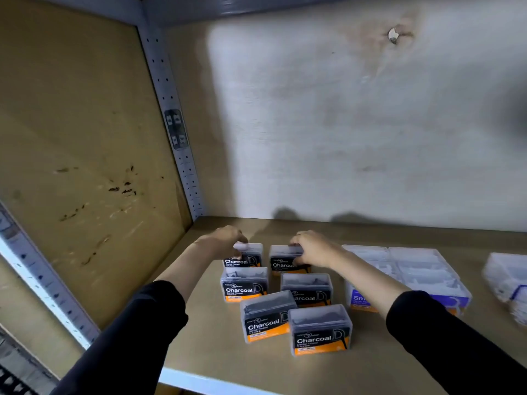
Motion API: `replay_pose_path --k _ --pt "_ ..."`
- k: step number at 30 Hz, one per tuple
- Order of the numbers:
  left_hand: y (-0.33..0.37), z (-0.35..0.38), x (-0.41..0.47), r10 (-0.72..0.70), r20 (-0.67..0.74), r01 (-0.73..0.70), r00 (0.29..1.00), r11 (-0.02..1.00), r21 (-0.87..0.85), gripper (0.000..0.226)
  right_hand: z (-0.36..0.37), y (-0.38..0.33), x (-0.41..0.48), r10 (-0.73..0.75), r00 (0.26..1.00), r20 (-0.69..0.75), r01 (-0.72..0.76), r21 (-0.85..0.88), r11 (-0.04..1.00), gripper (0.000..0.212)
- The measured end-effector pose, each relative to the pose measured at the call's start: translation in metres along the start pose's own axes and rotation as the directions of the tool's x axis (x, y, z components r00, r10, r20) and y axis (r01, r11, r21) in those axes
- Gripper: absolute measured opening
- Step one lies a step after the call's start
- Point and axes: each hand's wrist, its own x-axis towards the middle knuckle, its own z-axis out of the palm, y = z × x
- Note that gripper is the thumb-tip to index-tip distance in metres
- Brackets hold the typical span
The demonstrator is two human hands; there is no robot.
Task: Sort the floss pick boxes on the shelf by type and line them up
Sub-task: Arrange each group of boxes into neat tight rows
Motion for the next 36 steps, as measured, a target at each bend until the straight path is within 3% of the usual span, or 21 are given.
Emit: replay_pose_path --k 10,15,36 --pt "-0.007 0.001 0.008 0.051 -0.006 -0.051 0.999 0.998 0.032 0.045 0.003 -0.010 0.013 0.003 1.000 -0.020 -0.002 0.039 0.999 0.050" --pt "-0.008 0.002 0.009 0.073 -0.024 -0.072 0.997 0.997 0.022 0.045 0.004 -0.010 0.013 0.013 1.000 -0.018 -0.012 0.064 0.998 0.037" --pt "-0.012 0.005 0.011 0.119 -0.033 -0.118 0.992 0.992 0.034 0.044 -0.001 -0.011 0.009 -0.007 1.000 0.008 0.006 0.101 0.995 0.045"
